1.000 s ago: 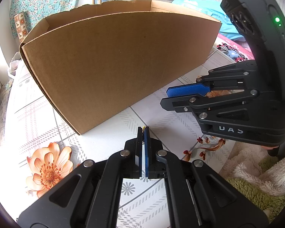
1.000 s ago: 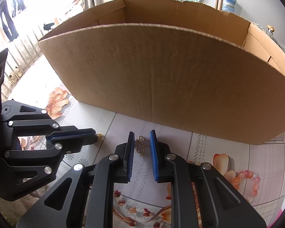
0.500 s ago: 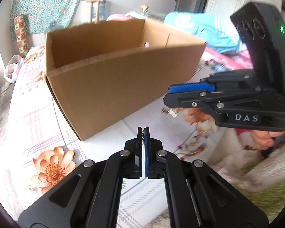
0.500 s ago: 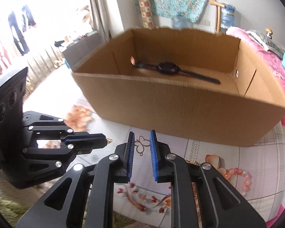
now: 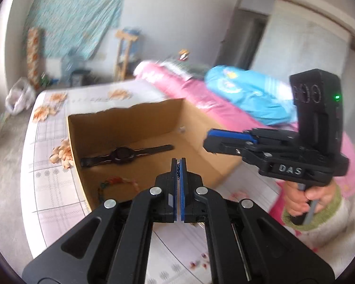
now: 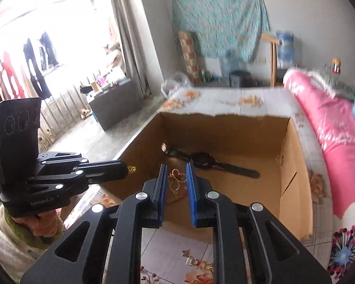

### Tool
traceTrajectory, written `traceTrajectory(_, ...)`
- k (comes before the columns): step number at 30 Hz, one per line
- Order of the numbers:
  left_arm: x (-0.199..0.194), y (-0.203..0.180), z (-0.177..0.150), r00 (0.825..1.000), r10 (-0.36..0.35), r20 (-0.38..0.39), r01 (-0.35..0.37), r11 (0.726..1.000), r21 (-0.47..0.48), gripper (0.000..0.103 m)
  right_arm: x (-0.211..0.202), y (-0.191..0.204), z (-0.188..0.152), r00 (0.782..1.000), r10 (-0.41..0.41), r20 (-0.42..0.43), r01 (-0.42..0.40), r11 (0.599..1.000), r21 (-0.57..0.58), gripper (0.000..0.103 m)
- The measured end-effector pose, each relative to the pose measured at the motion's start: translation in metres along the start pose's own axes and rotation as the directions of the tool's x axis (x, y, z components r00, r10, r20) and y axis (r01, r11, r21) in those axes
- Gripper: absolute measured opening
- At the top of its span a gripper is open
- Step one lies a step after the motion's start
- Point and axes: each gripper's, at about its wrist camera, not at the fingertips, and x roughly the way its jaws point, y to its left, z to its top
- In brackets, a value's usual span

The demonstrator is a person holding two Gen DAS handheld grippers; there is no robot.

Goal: Organize jewelry
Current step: 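Carry the gold flower charm over the cardboard box and lower it, then open the right gripper to drop the charm and withdraw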

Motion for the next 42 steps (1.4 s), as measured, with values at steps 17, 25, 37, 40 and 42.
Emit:
traceTrajectory(17,0.084,0.036,0.027,0.986,0.026,-0.168,-0.057,0.981,-0.185,0.007,0.083,-0.080,0.031,0.973,0.019,-0.229,0.038,0.970,0.241,0.018)
traceTrajectory(25,0.072,0.038,0.029,0.990,0.040,-0.135,-0.066,0.979,-0.191,0.016,0.057,-0.081,0.036,0.987,0.014,-0.163,0.026,0.970,0.240,0.018)
traceTrajectory(37,0.016,0.019,0.014,0.999,0.038,-0.029,-0.041,0.995,-0.093,0.038,-0.018,-0.070,0.016,0.999,0.051,0.004,-0.051,0.968,0.244,0.018)
traceTrajectory(40,-0.007,0.008,0.000,1.000,0.017,-0.003,-0.018,0.999,-0.028,0.051,-0.038,-0.056,-0.007,0.996,0.088,0.032,-0.093,0.972,0.217,0.018)
traceTrajectory(42,-0.022,-0.002,-0.013,1.000,0.008,0.006,-0.008,1.000,0.026,0.057,-0.049,-0.050,-0.022,0.995,0.089,0.040,-0.095,0.975,0.201,0.018)
